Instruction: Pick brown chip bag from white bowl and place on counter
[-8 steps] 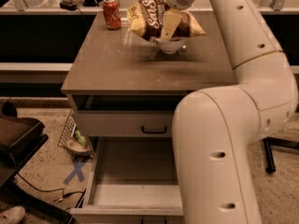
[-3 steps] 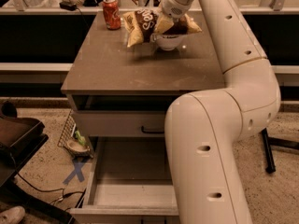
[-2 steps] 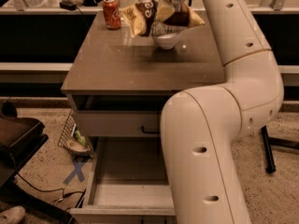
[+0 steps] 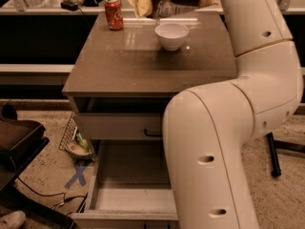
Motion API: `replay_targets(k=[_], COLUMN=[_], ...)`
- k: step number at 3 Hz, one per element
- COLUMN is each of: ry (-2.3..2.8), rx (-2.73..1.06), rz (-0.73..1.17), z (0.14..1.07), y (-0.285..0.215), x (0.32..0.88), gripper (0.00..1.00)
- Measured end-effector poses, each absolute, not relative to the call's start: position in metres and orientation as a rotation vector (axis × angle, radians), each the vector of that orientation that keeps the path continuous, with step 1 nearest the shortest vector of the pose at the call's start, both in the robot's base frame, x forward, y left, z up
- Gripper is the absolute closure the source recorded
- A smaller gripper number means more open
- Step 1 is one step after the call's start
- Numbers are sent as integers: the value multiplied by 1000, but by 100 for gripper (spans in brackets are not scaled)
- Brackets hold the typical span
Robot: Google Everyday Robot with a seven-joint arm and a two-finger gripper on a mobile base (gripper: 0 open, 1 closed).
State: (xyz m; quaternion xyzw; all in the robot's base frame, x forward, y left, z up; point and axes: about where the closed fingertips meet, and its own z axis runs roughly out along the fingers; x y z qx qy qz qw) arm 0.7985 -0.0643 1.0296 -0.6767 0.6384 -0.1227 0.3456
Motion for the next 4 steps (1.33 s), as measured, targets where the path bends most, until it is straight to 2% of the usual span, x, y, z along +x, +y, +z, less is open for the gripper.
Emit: replay_targets(k=[1,4], ry=[1613,1571], rx=[-1769,-1794], rz=[-349,-151], z=[1057,1059], y=[-54,12], x=[786,734], gripper=[100,100])
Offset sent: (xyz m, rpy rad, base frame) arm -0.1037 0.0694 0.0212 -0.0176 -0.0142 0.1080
